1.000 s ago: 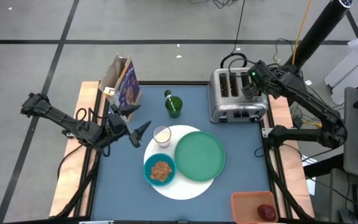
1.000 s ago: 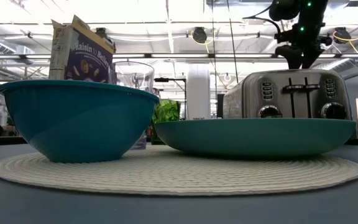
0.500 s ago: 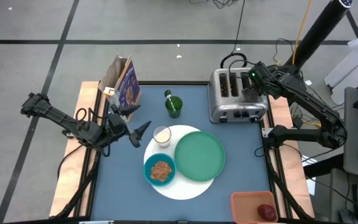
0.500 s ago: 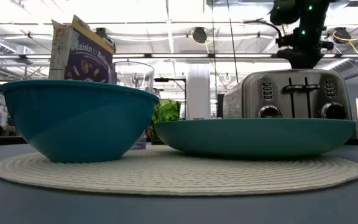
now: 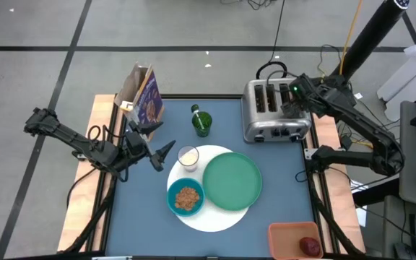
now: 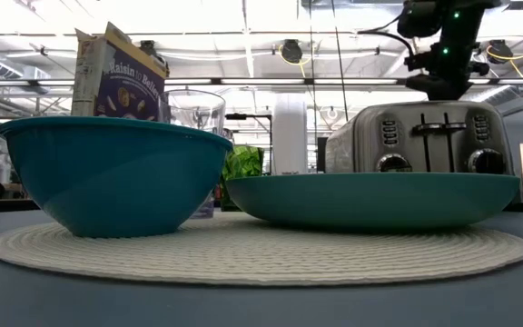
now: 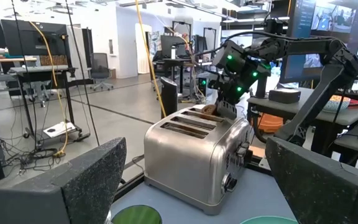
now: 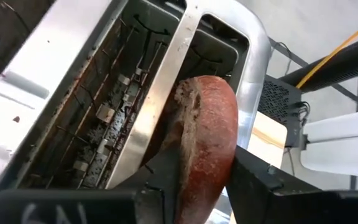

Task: Arrange a breakfast setting
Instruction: Put the toasted bagel into the green plate from the toaster

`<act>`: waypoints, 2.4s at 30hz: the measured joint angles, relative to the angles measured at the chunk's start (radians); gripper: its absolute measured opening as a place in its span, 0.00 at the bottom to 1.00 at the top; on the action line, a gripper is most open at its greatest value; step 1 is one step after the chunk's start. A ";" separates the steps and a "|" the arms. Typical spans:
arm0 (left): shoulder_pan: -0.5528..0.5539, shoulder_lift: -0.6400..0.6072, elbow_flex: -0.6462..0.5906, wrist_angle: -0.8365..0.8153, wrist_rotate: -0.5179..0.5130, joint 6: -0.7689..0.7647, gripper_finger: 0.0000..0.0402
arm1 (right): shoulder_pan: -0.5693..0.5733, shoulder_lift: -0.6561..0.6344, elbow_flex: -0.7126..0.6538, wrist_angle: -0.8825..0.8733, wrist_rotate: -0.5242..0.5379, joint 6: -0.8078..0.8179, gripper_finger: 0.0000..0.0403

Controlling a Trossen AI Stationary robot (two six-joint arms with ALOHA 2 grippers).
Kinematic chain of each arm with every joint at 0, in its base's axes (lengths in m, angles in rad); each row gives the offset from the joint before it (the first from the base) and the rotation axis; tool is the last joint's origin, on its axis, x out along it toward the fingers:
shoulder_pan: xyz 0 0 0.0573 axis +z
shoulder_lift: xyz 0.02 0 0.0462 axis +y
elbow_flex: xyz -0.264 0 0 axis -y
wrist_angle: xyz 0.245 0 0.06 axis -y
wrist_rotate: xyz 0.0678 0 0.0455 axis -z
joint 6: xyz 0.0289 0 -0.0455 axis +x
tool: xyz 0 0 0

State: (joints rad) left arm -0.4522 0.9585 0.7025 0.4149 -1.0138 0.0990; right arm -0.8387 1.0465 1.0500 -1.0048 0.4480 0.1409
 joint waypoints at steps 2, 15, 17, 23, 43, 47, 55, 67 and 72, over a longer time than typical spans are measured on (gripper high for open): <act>0.000 0.000 0.000 0.000 0.000 0.000 0.97 | 0.000 -0.014 -0.001 0.006 -0.005 0.000 0.23; 0.000 0.000 0.000 0.000 0.000 0.000 0.97 | 0.000 -0.101 -0.003 0.054 -0.037 -0.005 0.18; 0.000 0.000 0.000 0.000 0.000 0.000 0.97 | 0.000 -0.114 -0.003 0.058 -0.038 -0.006 0.18; 0.000 0.000 0.000 0.000 0.000 0.000 0.97 | 0.001 -0.155 -0.003 0.070 -0.039 -0.030 0.18; 0.000 0.000 0.000 0.000 0.000 0.001 0.97 | 0.001 -0.277 0.000 0.245 -0.238 -0.029 0.18; 0.000 0.000 0.000 0.000 0.000 0.001 0.97 | 0.002 -0.283 0.000 0.252 -0.228 -0.029 0.18; 0.000 0.000 0.000 0.000 0.000 0.001 0.97 | 0.002 -0.285 0.000 0.315 -0.422 0.037 0.18; 0.000 0.000 0.000 0.000 0.000 0.001 0.97 | 0.061 -0.285 -0.054 0.560 -0.960 0.336 0.18; 0.000 0.000 0.000 0.000 0.000 0.001 0.97 | 0.166 -0.285 -0.187 0.758 -1.006 0.473 0.18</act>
State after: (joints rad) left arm -0.4522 0.9581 0.7025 0.4152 -1.0138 0.0998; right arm -0.6725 0.7616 0.8625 -0.2471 -0.5579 0.6138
